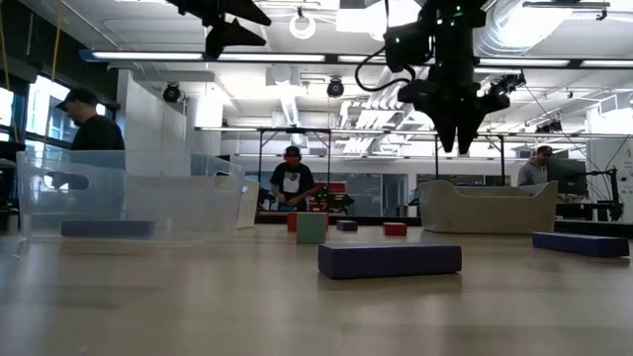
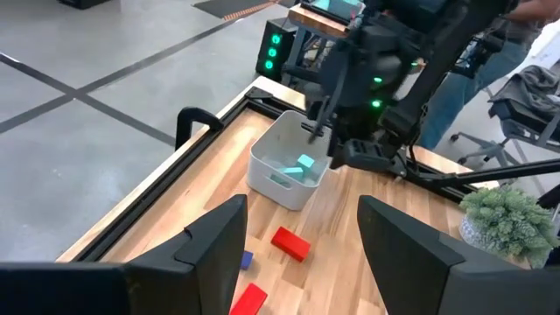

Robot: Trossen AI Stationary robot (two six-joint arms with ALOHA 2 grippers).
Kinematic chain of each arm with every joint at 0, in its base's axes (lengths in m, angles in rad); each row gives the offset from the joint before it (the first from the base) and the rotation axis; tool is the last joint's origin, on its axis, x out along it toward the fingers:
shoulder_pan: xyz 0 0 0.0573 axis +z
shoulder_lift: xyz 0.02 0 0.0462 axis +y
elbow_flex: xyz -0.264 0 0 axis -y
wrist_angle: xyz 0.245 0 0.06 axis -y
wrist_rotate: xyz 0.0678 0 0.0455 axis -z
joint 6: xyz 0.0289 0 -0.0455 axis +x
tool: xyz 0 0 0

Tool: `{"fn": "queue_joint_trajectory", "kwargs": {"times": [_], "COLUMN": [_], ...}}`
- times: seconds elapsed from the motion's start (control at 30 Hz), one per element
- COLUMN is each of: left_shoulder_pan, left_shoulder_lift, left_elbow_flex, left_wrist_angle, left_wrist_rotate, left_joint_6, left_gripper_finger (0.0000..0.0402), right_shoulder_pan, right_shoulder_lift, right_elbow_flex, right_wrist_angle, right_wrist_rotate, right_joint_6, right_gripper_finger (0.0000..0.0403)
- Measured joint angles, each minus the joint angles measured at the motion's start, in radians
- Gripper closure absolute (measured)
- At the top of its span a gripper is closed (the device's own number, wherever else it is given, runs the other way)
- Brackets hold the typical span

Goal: Sort & place blocks by color
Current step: Put the purple block into the transparent bin

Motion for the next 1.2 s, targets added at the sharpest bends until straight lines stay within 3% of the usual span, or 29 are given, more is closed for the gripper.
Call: {"fn": "queue_joint_trajectory", "kwargs": {"times": [0.43, 1.2], "left_shoulder_pan": [0.000, 0.000], "left_shoulder_lift": [0.000, 0.000], "left_elbow_flex": [0.000, 0.000], "left_wrist_angle": [-0.061, -0.097], "left_wrist_rotate": [0.000, 0.000], "left_joint_6": [0.046, 0.060], "left_gripper_finger": [0.0193, 0.0193], "right_shoulder_pan": [0.219, 0.561], "right_shoulder_lift": [-0.004, -0.004], "right_elbow_flex": [0.000, 0.000], "right_wrist_angle": [-0.003, -0.002], "right_wrist_rotate": [-0.040, -0.034], "right_joint_6": [0.238, 0.506], "right_gripper_finger": [0.0277, 0.0276]}}
